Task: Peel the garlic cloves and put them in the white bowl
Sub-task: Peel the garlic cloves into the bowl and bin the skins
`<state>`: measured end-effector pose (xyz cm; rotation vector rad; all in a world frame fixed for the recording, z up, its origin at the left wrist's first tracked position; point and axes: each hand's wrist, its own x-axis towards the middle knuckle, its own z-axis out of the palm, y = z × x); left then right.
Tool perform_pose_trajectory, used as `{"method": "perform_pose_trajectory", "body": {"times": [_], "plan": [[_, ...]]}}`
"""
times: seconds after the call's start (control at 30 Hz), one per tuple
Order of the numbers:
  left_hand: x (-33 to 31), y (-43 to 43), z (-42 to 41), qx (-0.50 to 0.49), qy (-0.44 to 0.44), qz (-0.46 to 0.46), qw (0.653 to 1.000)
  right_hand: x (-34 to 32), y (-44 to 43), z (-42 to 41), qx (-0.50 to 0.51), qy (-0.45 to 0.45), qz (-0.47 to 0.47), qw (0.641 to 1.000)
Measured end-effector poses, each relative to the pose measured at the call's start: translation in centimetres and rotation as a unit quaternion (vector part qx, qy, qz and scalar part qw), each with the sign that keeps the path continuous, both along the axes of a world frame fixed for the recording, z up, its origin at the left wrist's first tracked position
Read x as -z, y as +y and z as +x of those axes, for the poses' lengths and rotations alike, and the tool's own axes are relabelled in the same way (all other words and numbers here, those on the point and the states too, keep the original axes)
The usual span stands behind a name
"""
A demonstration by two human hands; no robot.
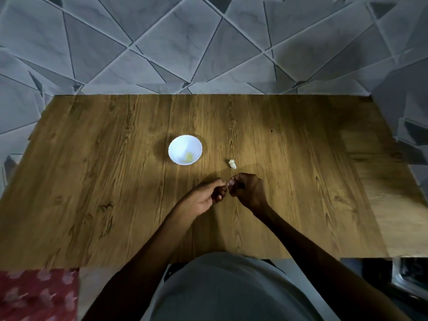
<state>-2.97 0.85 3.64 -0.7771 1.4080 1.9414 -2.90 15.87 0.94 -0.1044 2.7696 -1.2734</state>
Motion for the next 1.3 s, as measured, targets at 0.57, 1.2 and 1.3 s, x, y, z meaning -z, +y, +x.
{"method": "perform_pose_trajectory", "body": {"times": [0.57,1.2,1.3], "plan": [[3.4,-1.9,-0.6,0.123,0.205,-0.266,0.934,0.1,0.7,-1.2,0.076,-0.259,-0.288,0.919],[4.8,-2.3,-1.1,0.186,0.252,-0.391,0.865,1.5,1.5,-1.9,0.121,-0.230,-0.166,0.951],[5.3,-2.4,-0.8,0.191,0.241,-0.404,0.862,2.0,2.2,-1.6,0.109,-0.205,-0.104,0.967]]}}
